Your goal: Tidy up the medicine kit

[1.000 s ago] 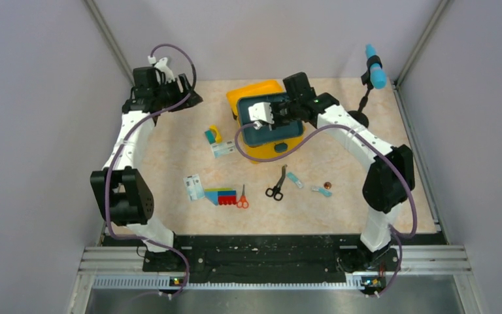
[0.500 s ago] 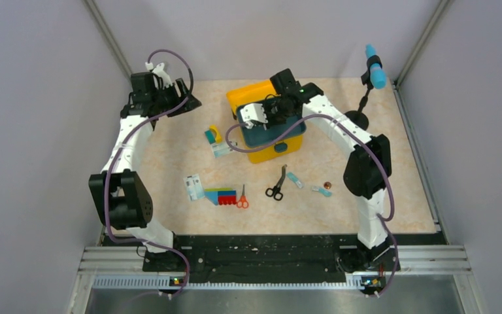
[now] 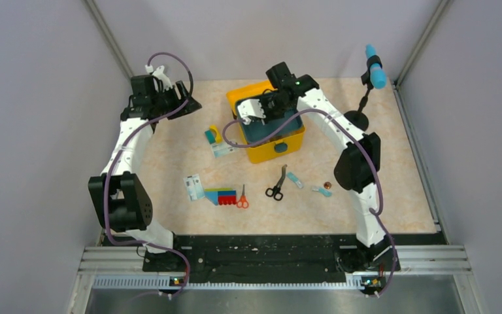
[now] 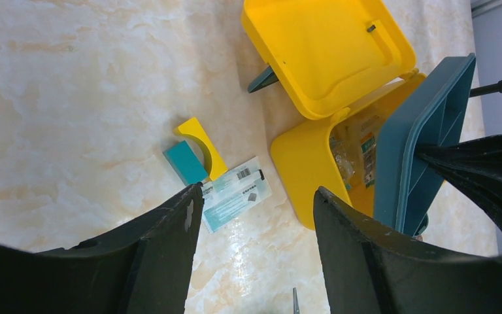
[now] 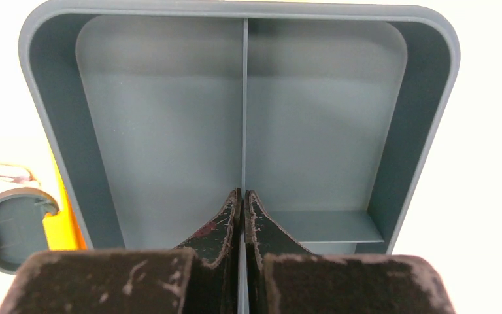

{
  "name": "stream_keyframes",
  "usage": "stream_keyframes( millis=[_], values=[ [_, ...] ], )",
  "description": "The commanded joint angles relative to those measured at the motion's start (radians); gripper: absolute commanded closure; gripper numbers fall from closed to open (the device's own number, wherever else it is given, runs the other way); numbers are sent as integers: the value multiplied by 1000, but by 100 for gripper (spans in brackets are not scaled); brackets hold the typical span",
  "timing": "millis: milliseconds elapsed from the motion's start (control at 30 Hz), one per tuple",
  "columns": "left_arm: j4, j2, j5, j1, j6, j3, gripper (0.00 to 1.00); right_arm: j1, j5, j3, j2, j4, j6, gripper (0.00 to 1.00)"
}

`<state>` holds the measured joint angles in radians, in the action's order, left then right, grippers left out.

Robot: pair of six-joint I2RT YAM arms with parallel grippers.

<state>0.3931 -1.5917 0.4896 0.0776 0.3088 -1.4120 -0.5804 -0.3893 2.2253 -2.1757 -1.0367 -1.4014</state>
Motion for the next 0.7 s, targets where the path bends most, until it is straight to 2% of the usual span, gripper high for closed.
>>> stream_keyframes(
  millis=[0, 233, 500, 667],
  values=[
    [-55, 45, 0, 9, 3, 10, 33, -10, -9, 60, -8, -107, -50, 100],
    [-57, 32, 2, 11, 16, 11, 33, -25, 66, 41, -12, -148, -16, 100],
    [-65, 29, 12, 11, 30, 18, 33, -45, 130, -21, -16, -92, 16, 100],
    [-72, 35, 16, 11, 37, 33, 33, -44, 140, -41, -15, -65, 41, 82]
  ],
)
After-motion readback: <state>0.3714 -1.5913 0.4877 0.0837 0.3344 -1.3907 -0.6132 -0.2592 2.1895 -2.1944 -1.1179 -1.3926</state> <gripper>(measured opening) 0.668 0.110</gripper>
